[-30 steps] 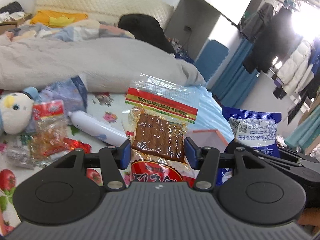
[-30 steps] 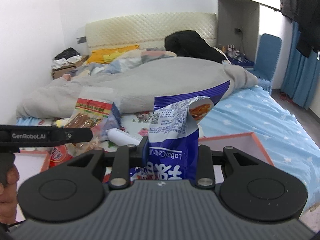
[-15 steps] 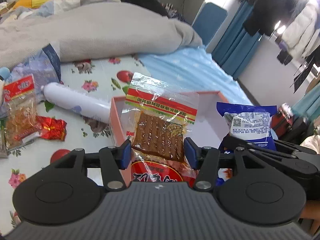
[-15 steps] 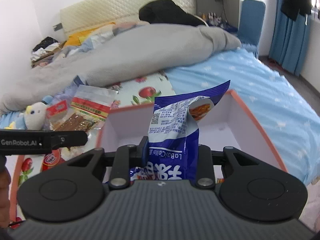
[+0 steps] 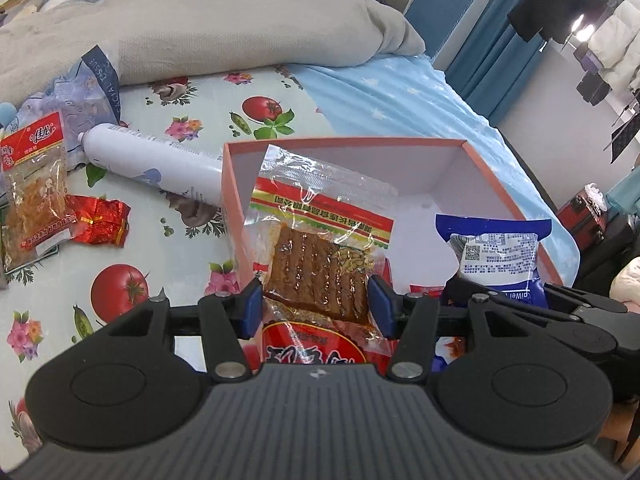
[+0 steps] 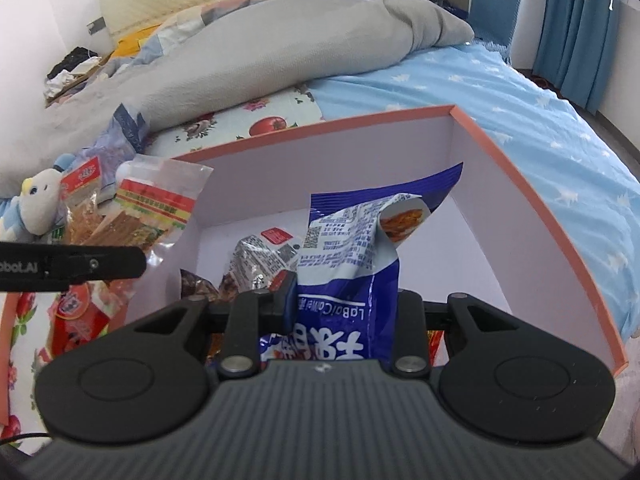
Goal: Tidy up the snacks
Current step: 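Open the left tool over the box while the right tool releases the blue bag inside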
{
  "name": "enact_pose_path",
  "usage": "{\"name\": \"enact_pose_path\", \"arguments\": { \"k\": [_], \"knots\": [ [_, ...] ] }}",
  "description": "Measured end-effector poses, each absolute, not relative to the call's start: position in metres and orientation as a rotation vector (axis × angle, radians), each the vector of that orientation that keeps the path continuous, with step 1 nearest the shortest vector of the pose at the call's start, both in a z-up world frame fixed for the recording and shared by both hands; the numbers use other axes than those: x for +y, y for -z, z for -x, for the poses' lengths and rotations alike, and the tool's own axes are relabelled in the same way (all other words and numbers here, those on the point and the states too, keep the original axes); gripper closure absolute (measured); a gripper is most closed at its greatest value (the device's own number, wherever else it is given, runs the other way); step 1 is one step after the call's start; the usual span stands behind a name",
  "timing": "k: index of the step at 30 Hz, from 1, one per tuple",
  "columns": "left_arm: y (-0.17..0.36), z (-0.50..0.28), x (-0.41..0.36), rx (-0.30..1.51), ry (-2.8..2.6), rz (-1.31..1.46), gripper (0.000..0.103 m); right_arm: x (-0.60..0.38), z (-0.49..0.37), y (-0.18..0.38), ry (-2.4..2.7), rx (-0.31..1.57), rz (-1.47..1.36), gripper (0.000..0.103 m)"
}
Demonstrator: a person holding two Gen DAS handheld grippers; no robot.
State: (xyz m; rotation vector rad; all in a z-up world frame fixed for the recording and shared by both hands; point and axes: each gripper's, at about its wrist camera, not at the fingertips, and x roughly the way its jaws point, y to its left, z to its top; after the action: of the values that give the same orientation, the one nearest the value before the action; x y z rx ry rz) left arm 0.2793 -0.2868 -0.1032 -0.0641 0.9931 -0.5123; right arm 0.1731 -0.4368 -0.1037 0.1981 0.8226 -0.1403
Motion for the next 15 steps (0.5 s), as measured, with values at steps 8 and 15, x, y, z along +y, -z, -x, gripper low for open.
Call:
{"name": "enact_pose_path", "arguments": {
  "k": [8,15],
  "knots": [
    [0.081,-0.277,-0.283,0.957,0.523,0.042,0.03,-0.443,-0.167,0.083,0.152,0.773,-0.236,0.044],
    [0.041,-0.259,-0.262,0.869,0.523,0.053,0.03,-0.43,-0.154,0.044,0.124,0.676,-0.231,0.044]
  ]
}}
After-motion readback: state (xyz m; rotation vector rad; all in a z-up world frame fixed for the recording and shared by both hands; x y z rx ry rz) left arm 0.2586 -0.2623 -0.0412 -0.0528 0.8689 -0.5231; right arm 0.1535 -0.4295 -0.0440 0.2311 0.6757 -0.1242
